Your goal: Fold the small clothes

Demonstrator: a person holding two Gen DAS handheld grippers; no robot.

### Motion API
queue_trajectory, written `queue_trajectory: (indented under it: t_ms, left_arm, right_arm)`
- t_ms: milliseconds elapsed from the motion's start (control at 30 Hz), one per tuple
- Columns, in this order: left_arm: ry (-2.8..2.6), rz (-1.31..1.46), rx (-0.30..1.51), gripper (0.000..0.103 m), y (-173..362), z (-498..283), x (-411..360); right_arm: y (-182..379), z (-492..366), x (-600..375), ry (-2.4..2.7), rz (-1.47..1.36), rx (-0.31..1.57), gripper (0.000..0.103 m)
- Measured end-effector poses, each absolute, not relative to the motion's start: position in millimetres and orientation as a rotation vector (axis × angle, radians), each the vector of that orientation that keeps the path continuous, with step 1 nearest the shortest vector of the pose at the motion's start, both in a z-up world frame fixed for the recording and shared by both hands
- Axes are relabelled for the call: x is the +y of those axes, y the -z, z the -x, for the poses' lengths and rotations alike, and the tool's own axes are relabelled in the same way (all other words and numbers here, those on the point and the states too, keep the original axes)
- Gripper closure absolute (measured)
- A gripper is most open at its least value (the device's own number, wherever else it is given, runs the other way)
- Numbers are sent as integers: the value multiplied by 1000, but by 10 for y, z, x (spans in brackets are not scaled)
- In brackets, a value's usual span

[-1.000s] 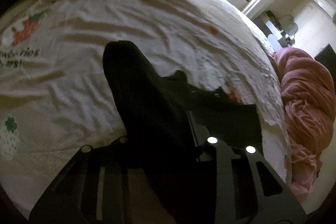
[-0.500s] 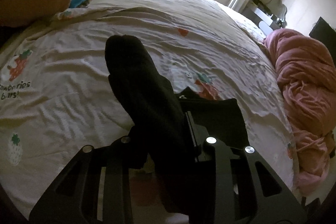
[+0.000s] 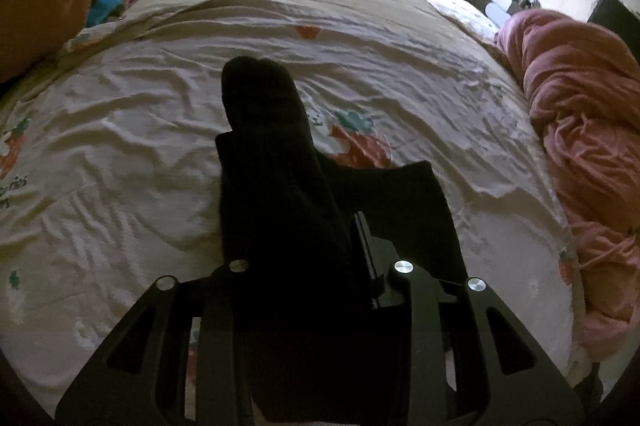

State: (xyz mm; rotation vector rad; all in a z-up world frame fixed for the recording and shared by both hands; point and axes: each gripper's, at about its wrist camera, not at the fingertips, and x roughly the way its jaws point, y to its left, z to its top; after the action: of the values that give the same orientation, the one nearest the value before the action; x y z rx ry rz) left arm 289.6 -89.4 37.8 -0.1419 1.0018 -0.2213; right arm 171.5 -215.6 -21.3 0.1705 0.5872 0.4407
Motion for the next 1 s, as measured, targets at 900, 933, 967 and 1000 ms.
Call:
queue_trajectory:
  t_ms: [900,933,967,1000]
  left_arm:
    - [339,242,957,36,-174,-2782,-884]
    - [371,261,944,36,-197,-2770,-860]
    - [399,282,937,36,-213,-2773,-848]
    - [424,300,940,35,-216,-2777,-837]
  right_arm:
    - [674,-1749,-2845,-396,-522,851,59]
    - [660,-1738,-2839,-398,-516,852,59]
    - [652,-1729,-2846,-401,-509,853,59]
    - [645,-1714,-2849,-402,-505,854,58]
